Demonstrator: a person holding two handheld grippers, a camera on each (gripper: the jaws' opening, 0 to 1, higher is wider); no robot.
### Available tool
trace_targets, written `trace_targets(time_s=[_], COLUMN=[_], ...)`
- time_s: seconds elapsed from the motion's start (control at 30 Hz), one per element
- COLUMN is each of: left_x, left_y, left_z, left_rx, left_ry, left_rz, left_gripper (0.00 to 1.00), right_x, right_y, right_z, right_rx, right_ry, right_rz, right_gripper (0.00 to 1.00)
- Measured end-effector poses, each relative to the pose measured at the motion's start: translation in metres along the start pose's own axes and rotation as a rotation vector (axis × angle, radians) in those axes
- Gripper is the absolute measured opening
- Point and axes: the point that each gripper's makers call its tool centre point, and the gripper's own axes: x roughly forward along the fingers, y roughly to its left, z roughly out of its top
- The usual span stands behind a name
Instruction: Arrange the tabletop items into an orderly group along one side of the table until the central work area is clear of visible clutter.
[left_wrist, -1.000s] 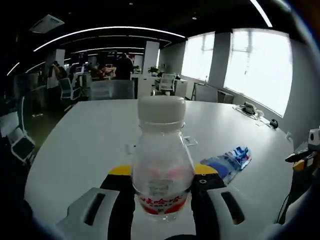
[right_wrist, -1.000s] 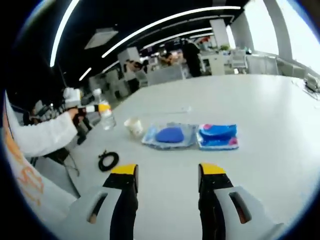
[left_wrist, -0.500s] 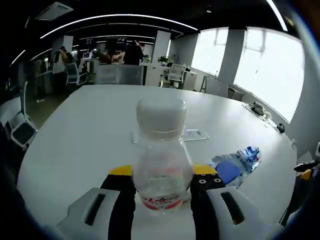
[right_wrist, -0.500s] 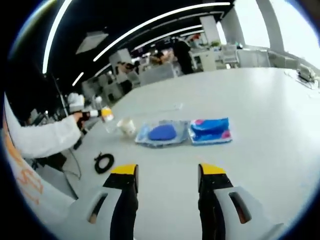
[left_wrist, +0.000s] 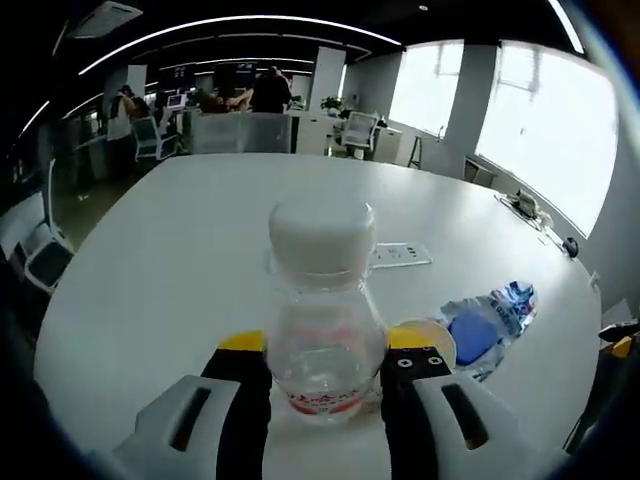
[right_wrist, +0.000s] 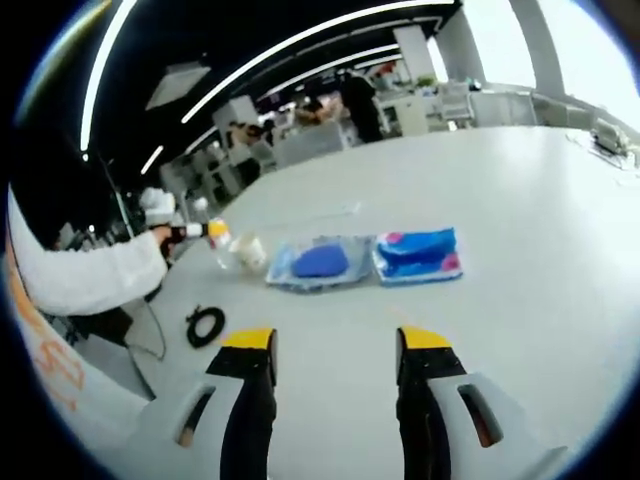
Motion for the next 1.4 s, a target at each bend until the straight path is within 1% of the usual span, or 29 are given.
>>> trace_targets(time_s=[0.27,0.47,0.63,0.97,1.17,1.27,1.4], left_x=[0.003,0.008,0.010,0.006,0.003,0.001,0.000], left_y=[0.005,0.005,0.005,0.001,0.000,-0.001,-0.004], left_z=[-0.006,-0.009,-0.008,-0.012,-0.014,-0.015,-0.016], left_rx=[-0.025,-0.027,-0.036,-0.032,-0.051,-0.065,-0.059], left_ry=[0.012,0.023,0.013,0.008,0.000,-0.002,0.000], left_rz=[0.034,0.034,0.038,0.051,0.062,0.069,0.070], left_gripper=[0.42,0.42,0.42,0.42,0.42,0.43,0.43], right_x=[0.004,0.005,0.005,0.008,0.010,0.010,0.009], right_y=[0.002,0.005,0.004,0.006,0.007,0.008,0.008], right_z=[-0.004,-0.002,-0.004,-0.008,-0.008,-0.011,-0.015], right_rx=[0.010,0.007,0.004,0.003,0.014,0.016,0.026], right_ry=[0.012,0.010,0.018,0.030,0.025,0.032,0.034], right_rz=[0.010,0.017,0.021,0.029,0.040,0.042,0.046], right_gripper=[0.46,0.46,0.45,0.45,0.45,0.45,0.45])
